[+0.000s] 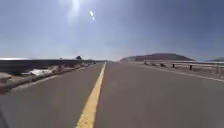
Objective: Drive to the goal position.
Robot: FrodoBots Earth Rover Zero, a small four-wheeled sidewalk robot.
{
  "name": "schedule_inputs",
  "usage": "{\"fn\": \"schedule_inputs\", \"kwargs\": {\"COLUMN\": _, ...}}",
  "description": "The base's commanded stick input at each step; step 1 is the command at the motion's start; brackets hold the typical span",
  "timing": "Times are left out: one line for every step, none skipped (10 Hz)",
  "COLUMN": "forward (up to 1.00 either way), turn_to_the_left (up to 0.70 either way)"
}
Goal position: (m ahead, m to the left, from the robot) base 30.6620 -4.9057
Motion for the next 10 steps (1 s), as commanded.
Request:
{"fn": "schedule_inputs", "kwargs": {"forward": 0.85, "turn_to_the_left": 0.0}}
{"fn": "schedule_inputs", "kwargs": {"forward": 0.85, "turn_to_the_left": 0.0}}
{"fn": "schedule_inputs", "kwargs": {"forward": 0.85, "turn_to_the_left": 0.0}}
{"fn": "schedule_inputs", "kwargs": {"forward": 0.85, "turn_to_the_left": 0.0}}
{"fn": "schedule_inputs", "kwargs": {"forward": 0.85, "turn_to_the_left": 0.0}}
{"fn": "schedule_inputs", "kwargs": {"forward": 0.85, "turn_to_the_left": 0.0}}
{"fn": "schedule_inputs", "kwargs": {"forward": 0.85, "turn_to_the_left": 0.0}}
{"fn": "schedule_inputs", "kwargs": {"forward": 0.85, "turn_to_the_left": 0.34}}
{"fn": "schedule_inputs", "kwargs": {"forward": 0.85, "turn_to_the_left": 0.34}}
{"fn": "schedule_inputs", "kwargs": {"forward": 0.85, "turn_to_the_left": 0.34}}
